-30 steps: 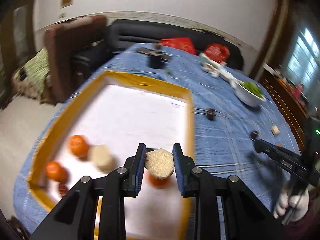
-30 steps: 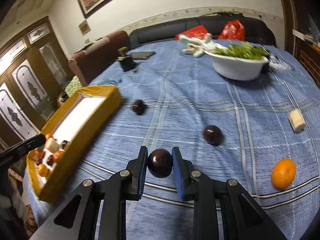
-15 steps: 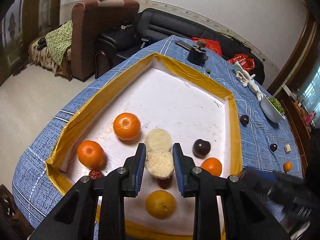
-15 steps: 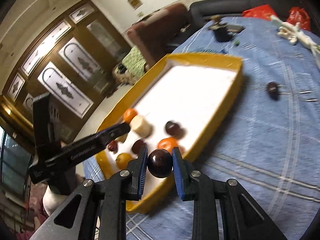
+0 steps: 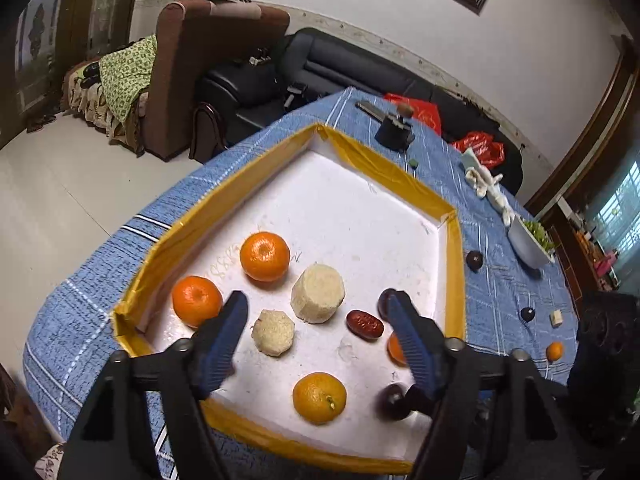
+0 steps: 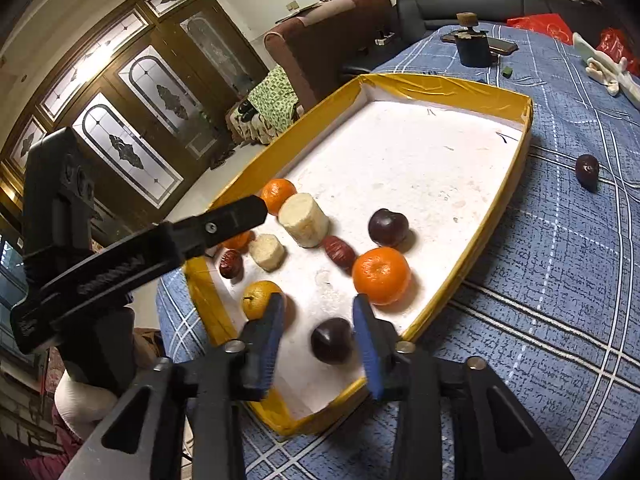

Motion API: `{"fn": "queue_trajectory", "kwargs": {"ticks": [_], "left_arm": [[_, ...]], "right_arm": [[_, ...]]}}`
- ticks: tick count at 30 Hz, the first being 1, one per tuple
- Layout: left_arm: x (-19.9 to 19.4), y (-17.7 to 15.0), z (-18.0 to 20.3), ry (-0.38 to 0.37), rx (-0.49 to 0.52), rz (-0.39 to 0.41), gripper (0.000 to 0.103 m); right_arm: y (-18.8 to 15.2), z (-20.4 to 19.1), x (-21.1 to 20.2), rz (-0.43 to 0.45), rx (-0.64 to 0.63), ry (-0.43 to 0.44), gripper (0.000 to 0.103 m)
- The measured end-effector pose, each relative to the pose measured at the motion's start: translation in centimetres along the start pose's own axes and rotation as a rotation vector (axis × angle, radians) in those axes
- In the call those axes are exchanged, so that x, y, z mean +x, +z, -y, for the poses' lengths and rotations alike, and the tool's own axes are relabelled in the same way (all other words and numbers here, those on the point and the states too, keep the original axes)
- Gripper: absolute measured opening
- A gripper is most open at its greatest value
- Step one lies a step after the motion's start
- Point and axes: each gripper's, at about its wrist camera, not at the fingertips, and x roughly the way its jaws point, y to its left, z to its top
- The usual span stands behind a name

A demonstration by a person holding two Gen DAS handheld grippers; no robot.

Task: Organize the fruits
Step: 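Carry the plum and white cake into the tray and open both grippers, then grasp an orange with the right gripper while the left gripper approaches a dark plum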

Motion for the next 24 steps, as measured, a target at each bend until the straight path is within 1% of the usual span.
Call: {"fn": "queue_trajectory", "kwargs": {"ticks": [2, 4, 6, 10, 12, 13, 17, 21, 24], "left_arm": [[-0.4, 0.1, 0.1, 0.001, -0.008, 0.003, 0.08], [-0.7, 0.0, 0.2, 0.009, -0.021, -0.005, 0.084], [-0.8, -0.1, 0.3, 0.0, -0.035, -0.013, 0.085], [-1.1, -0.7, 0.9, -0.056, -0.043, -0.028, 0.085], [-1.2, -0.9, 1.6, -0.059, -0.027, -0.037, 0.085], [-1.3, -1.1, 2.1, -0.054, -0.014, -0.036, 0.085], [-1.9, -1.7, 4.2, 0.0, 0.062, -0.015, 0.085], [-2.4, -2.6, 7.1, 0.094, 0.174, 0.021, 0.085], [-2.2, -3.3, 9.0, 0.164, 0.247, 0.03, 0.085]], "right_arm": [[-0.1, -0.3, -0.3, 0.007, -0.004, -0.004, 0.051], [-0.3, -0.5, -0.6, 0.013, -0.01, -0.009, 0.052], [-0.6, -0.5, -1.0, 0.018, -0.007, -0.012, 0.054], [-1.3, -0.4, -2.4, 0.044, 0.002, -0.012, 0.054], [-1.6, -0.4, -3.3, 0.062, 0.001, -0.027, 0.058], [-1.9, -0.3, -3.8, 0.073, 0.002, -0.04, 0.062], [-2.6, 0.8, -5.4, 0.1, 0.022, -0.061, 0.063], [-3.5, 2.9, -7.2, 0.125, 0.055, -0.108, 0.063], [-4.2, 5.1, -8.6, 0.143, 0.099, -0.155, 0.064]]}}
